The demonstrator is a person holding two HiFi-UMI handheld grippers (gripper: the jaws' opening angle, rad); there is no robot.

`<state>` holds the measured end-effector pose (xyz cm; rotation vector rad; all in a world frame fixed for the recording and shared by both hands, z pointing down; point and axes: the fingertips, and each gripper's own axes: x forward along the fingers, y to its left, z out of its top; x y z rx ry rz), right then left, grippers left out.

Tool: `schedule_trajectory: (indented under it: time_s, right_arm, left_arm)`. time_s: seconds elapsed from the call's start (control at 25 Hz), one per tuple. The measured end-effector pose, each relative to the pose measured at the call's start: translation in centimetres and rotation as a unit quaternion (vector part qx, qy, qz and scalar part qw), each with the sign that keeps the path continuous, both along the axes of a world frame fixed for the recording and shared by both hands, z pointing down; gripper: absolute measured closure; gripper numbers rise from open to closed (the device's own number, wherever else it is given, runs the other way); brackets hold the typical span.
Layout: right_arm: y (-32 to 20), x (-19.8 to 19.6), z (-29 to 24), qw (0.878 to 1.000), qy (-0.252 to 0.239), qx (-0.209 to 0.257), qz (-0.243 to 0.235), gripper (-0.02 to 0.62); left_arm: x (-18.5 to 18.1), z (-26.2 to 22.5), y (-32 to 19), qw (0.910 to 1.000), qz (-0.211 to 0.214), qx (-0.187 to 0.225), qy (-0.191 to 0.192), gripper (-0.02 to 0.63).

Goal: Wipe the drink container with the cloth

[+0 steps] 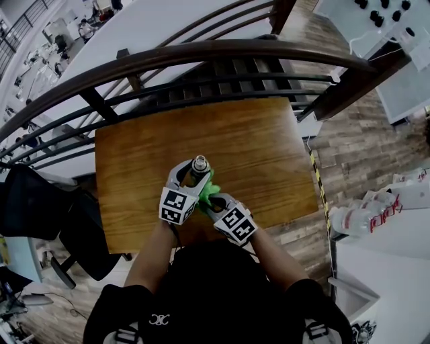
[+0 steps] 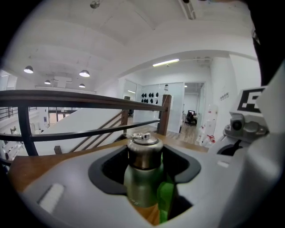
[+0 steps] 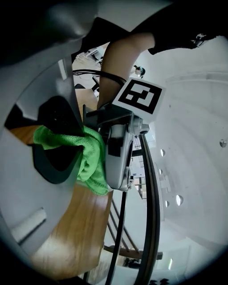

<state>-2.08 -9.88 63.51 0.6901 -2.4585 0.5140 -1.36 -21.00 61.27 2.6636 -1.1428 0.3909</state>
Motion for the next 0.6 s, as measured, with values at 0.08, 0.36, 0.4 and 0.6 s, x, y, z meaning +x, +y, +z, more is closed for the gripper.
schedule_trajectory:
  time_s: [0.08,0.36,0.4,0.6]
  right_arm:
    - [-0.5,0.8,0.2,1.000,0.005,-0.003,0.022,0.551]
    - [-3.7,5.9,0.1,0.991,0.007,-0.009,0.136,0.551]
    - [-4.2,6.7,-0.1,0.988,0.003,-0.011,0.152,0.551]
    - [-6.0,7.6,-1.4,0.990,-0.018,-0.004,0.138,0.551]
  left_arm:
    - [0.1,-0.1,0.3,1.0000,0.004,0.001,-0.003,0.314]
    - [0.1,-0.8,1.0,0.9997,0.023,0.009,0.003,0.316]
    - [0.3,-1.2,1.2,0.9994,0.031,0.013,0.001,0.316]
    - [2.0,-1.3,3.9,0.9920,0.121,0.027,-0.022,0.316]
